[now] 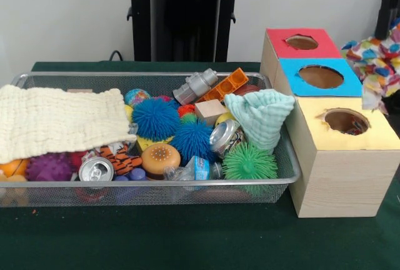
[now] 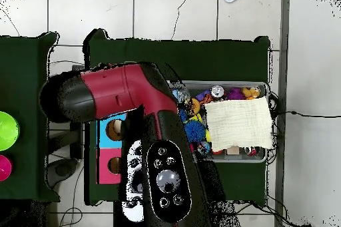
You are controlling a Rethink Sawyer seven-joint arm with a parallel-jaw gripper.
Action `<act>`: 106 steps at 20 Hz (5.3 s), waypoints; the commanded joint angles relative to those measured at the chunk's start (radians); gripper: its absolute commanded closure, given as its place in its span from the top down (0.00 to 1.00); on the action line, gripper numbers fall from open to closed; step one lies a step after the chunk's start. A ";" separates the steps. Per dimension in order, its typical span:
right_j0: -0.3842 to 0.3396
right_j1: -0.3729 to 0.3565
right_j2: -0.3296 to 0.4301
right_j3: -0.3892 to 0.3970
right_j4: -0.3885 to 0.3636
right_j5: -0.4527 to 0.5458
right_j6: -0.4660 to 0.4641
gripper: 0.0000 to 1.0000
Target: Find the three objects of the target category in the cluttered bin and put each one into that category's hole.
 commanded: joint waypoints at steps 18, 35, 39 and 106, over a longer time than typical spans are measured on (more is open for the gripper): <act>-0.029 0.188 -0.065 0.111 -0.050 -0.194 0.155 0.00; 0.026 0.190 -0.129 0.210 -0.036 -0.257 0.228 0.00; 0.049 0.191 -0.142 0.229 -0.016 -0.276 0.251 0.00; 0.165 -0.048 -0.246 0.279 0.151 -0.208 0.161 1.00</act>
